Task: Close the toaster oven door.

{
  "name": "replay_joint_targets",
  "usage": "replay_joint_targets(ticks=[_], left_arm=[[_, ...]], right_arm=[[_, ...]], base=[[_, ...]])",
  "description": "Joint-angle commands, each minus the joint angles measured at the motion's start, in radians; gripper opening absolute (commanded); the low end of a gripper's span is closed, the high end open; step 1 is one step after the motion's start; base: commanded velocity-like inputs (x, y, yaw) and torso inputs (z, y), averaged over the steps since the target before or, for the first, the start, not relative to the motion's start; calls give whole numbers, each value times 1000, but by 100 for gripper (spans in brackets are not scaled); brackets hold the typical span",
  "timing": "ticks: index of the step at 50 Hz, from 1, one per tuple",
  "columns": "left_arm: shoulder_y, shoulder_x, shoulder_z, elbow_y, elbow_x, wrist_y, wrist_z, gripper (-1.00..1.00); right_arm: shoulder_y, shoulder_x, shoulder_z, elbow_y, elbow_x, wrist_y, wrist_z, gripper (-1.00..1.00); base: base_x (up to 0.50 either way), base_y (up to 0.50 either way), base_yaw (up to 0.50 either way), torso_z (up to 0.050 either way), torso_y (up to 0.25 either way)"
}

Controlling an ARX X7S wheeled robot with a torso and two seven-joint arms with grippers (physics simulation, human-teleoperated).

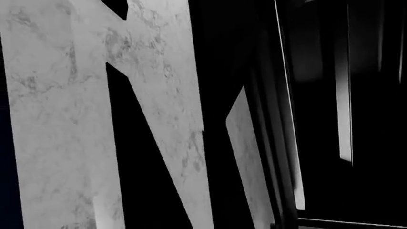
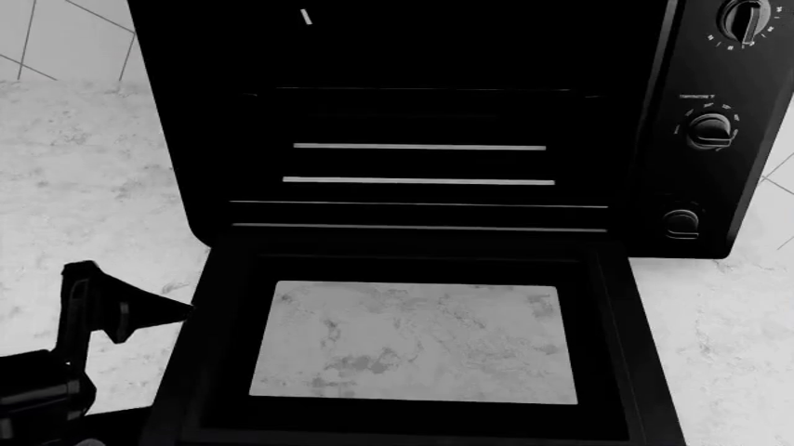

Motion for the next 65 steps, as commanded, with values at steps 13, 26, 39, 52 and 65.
replay_joint_targets(ticks=[13,26,39,52,65], left_arm=[[-17,34,-9,-18,-18,31,-29,100],[-8,44,-52,-19,-64,52,-108,100],[44,56,-74,-14,-118,59,-176,100],[70,76,-109,-18,-152,84,-263,100],[48,113,-124,-53,-129,141,-329,100]], right_arm=[[-5,20,3,-2,22,-16,17,100],[-18,22,11,-3,12,-25,8,100],[3,39,-2,2,38,-34,30,100],[1,51,1,1,52,-42,40,100],[-6,61,8,-1,59,-49,43,100]], base=[[0,0,0,0,0],[0,0,0,0,0],[0,0,0,0,0],[0,-2,-3,0,1],[1,-4,-6,0,0]])
